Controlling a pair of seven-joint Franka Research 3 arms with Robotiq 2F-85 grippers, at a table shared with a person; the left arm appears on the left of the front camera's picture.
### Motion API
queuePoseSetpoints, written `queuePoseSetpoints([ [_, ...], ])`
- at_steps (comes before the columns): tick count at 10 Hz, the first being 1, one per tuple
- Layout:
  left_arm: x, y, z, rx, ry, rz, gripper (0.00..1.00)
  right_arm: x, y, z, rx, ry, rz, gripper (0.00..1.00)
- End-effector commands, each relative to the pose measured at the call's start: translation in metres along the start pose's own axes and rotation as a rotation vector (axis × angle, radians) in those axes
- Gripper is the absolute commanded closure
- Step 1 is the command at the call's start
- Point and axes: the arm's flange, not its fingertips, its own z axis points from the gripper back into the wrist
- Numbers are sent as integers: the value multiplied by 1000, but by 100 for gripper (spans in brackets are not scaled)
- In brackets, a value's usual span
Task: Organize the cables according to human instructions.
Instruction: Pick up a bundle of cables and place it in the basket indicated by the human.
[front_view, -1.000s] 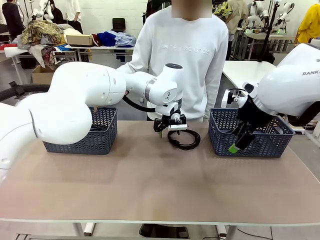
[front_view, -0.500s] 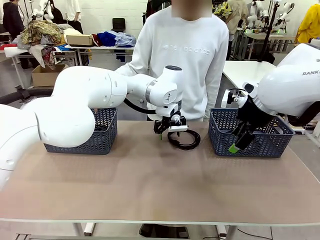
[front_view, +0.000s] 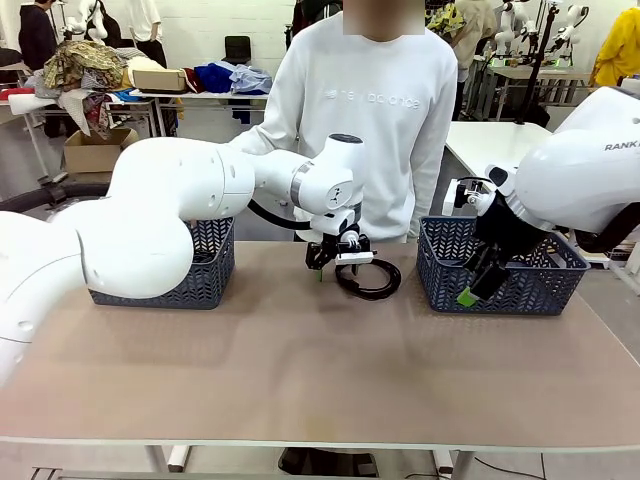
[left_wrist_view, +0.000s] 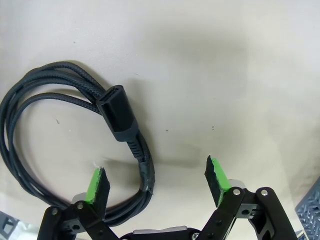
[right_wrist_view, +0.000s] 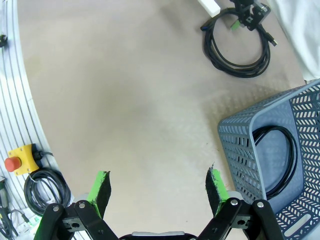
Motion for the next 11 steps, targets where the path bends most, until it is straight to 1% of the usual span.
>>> queuePoseSetpoints([
  [1,-7,6,5,3,-35,11,0,1,2,-1,-7,4,-5,0],
  [2,-7,6,6,-5,-45,11,0,1,2,-1,-7,4,-5,0],
  [3,-7,4,7,-6,-48,18,20,1,2,-1,-7,4,-5,0],
  [4,-7,3,7,-11,-52,25,20,1,2,-1,-7,4,-5,0],
  [5,-7,3,7,-13,-54,29,39,1,2,-1,-7,4,-5,0],
  [6,-8,3,7,-14,-56,33,25,1,2,-1,-7,4,-5,0],
  [7,-8,2,7,-14,-56,36,59,1,2,-1,-7,4,-5,0],
  [8,-8,1,7,-15,-59,38,45,1,2,-1,-7,4,-5,0],
  [9,-8,0,7,-15,-61,39,79,1,2,-1,-7,4,-5,0],
  [10,-8,0,7,-15,-61,39,64,1,2,-1,-7,4,-5,0],
  [11,-8,-1,7,-17,-62,38,99,1,2,-1,-7,4,-5,0],
])
